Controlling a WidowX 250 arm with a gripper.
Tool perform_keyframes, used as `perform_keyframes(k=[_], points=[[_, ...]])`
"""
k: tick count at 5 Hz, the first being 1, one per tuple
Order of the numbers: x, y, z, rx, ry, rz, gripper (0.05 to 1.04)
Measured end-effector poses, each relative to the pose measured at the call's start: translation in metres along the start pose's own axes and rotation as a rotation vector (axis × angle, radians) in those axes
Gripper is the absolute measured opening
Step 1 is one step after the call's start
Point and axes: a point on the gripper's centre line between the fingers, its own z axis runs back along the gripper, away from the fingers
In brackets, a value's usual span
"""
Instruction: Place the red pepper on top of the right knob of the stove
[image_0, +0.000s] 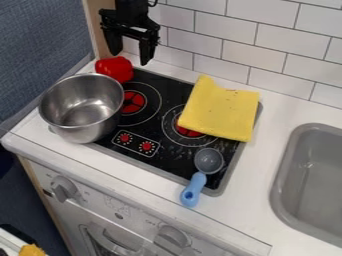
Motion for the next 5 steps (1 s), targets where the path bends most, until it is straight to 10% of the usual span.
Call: perform_keyframes(k=[5], points=[[0.001, 0.02, -0.026, 0.059, 0.058, -0.003, 1.005]])
